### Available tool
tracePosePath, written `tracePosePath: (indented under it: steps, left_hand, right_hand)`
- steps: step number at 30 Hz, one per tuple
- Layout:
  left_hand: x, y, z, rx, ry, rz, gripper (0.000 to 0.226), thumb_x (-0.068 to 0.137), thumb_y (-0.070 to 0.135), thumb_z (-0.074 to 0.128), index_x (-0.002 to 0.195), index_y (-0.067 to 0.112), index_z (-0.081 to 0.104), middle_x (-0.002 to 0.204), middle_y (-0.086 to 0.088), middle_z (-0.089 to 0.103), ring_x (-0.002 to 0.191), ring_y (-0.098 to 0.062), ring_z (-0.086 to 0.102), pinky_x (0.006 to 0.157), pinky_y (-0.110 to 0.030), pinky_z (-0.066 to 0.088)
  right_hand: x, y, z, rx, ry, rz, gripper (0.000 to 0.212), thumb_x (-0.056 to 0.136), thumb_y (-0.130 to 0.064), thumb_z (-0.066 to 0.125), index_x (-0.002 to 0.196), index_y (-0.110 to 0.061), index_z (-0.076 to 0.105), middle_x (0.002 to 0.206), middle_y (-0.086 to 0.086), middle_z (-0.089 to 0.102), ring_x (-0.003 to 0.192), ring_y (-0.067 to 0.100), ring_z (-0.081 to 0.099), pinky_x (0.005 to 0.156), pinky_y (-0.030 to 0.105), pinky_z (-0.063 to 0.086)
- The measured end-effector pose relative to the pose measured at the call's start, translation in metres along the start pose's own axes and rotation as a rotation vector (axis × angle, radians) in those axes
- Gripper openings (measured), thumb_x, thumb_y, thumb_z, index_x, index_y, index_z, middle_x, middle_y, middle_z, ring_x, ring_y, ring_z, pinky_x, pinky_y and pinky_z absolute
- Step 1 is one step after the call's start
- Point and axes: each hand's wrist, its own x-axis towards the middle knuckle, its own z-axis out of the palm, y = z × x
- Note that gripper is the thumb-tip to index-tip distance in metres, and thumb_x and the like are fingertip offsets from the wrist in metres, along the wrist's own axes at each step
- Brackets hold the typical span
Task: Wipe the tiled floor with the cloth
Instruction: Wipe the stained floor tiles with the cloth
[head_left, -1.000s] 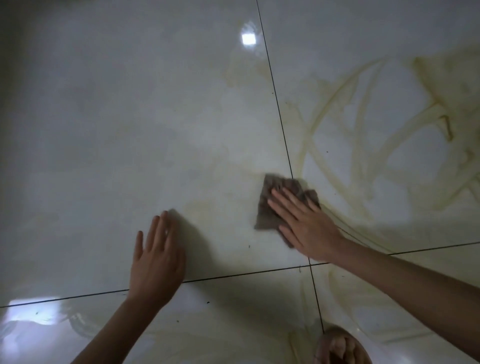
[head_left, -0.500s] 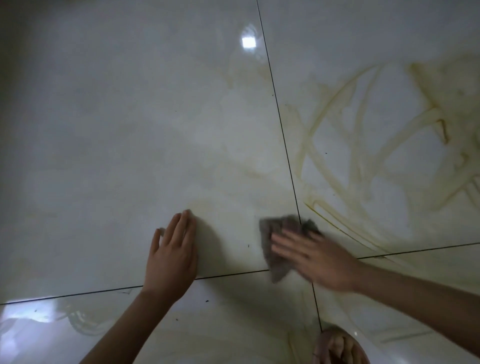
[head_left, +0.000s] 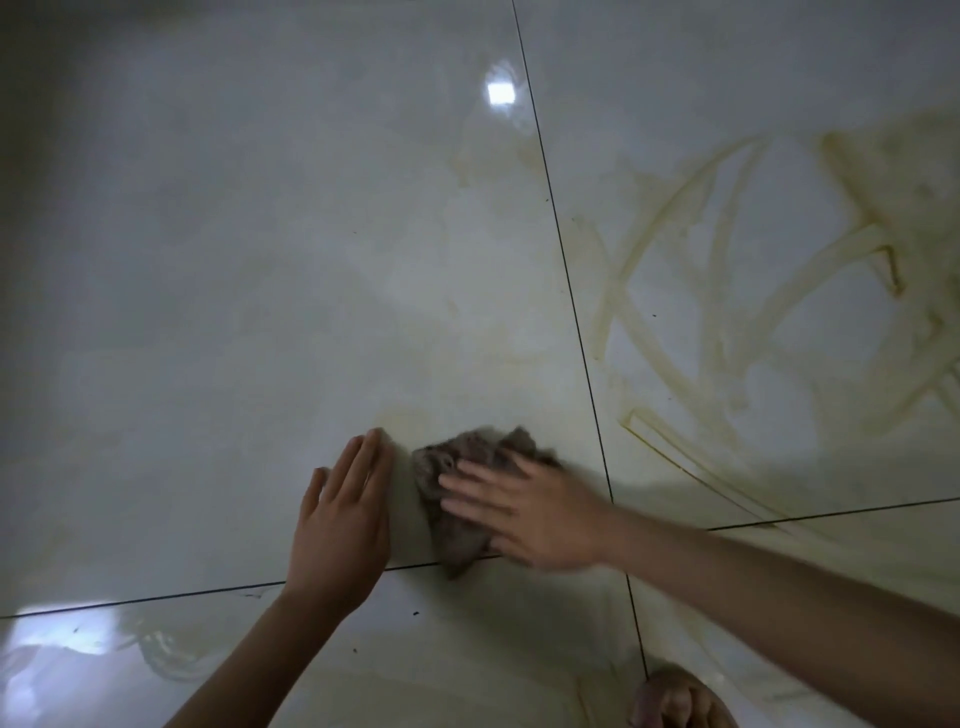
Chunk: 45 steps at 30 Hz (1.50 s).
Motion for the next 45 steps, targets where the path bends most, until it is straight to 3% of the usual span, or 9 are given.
tracePosePath:
  steps: [10,14,18,25,30,33,36,41,45]
  left_hand:
    - [-0.006,-0.013,0.0,0.016,0.112,-0.026,0.06,0.095,0.027,0.021,0.148,0.001,0.031,0.156,-0.012,0.025,0.145,-0.028,0.021,0.115,-0.047,0.025]
    - [-0.006,-0.019,0.0,0.013,0.109,-0.086,0.062,0.094,0.03,0.019,0.145,-0.002,0.035,0.154,-0.018,0.029,0.144,-0.033,0.024,0.114,-0.049,0.026]
    - [-0.004,-0.024,-0.002,0.055,0.078,-0.077,0.06,0.09,0.026,0.027,0.135,-0.009,0.047,0.145,-0.026,0.041,0.134,-0.043,0.04,0.102,-0.058,0.041]
    - [-0.001,-0.025,-0.006,0.038,0.105,-0.073,0.058,0.093,0.026,0.028,0.137,-0.007,0.047,0.143,-0.024,0.045,0.134,-0.041,0.042,0.101,-0.056,0.044]
    - [-0.002,-0.022,-0.005,0.052,0.084,-0.086,0.06,0.092,0.026,0.025,0.14,-0.007,0.042,0.146,-0.023,0.041,0.137,-0.04,0.037,0.105,-0.054,0.04]
    - [-0.003,-0.021,-0.005,0.067,0.073,-0.09,0.063,0.091,0.027,0.024,0.141,-0.007,0.039,0.148,-0.024,0.037,0.139,-0.04,0.034,0.107,-0.056,0.037]
    - [-0.002,-0.02,-0.006,0.062,0.071,-0.102,0.064,0.091,0.028,0.022,0.143,-0.005,0.036,0.151,-0.022,0.034,0.141,-0.039,0.03,0.109,-0.055,0.035]
    - [-0.003,-0.021,-0.007,0.075,0.059,-0.097,0.065,0.091,0.029,0.019,0.144,-0.004,0.035,0.152,-0.022,0.033,0.142,-0.038,0.029,0.111,-0.053,0.033]
    - [-0.003,-0.02,-0.007,0.07,0.056,-0.108,0.065,0.09,0.028,0.02,0.144,-0.005,0.036,0.151,-0.022,0.034,0.141,-0.038,0.03,0.11,-0.053,0.033]
  right_hand:
    - [0.069,0.025,-0.017,0.227,0.16,0.868,0.058,0.104,-0.037,0.024,0.155,-0.014,0.012,0.163,0.004,0.003,0.15,0.023,0.0,0.12,0.045,0.007]
    - [0.017,-0.057,0.009,0.166,0.153,0.384,0.054,0.101,-0.039,0.033,0.149,-0.015,0.036,0.158,0.007,0.027,0.146,0.027,0.022,0.111,0.049,0.034]
    - [-0.002,0.002,0.004,0.015,0.039,-0.099,0.05,0.096,-0.034,0.043,0.145,-0.023,0.044,0.153,-0.001,0.036,0.142,0.02,0.034,0.107,0.042,0.039]
    - [0.061,0.069,-0.021,0.202,0.136,0.609,0.056,0.103,-0.035,0.037,0.152,-0.013,0.023,0.161,0.006,0.012,0.15,0.024,0.008,0.119,0.049,0.012]
    - [-0.003,-0.001,0.001,0.11,0.062,0.315,0.078,0.096,-0.062,0.031,0.153,-0.011,0.022,0.162,0.008,0.013,0.149,0.026,0.009,0.117,0.051,0.008]
    - [-0.014,0.013,-0.001,0.081,0.092,0.176,0.061,0.098,-0.046,0.045,0.149,-0.015,0.035,0.158,0.003,0.026,0.146,0.022,0.022,0.116,0.048,0.021]
    - [-0.003,0.026,-0.009,0.112,0.148,0.294,0.054,0.095,-0.024,0.055,0.146,-0.014,0.041,0.156,0.003,0.031,0.145,0.023,0.025,0.114,0.044,0.022]
    - [-0.013,0.007,0.0,0.158,0.062,0.346,0.07,0.097,-0.055,0.036,0.152,-0.013,0.028,0.161,0.004,0.014,0.149,0.022,0.01,0.118,0.044,0.008]
    - [-0.006,0.006,-0.004,0.231,0.168,0.409,0.058,0.095,-0.037,0.057,0.146,-0.015,0.042,0.157,0.001,0.027,0.146,0.02,0.018,0.116,0.041,0.014]
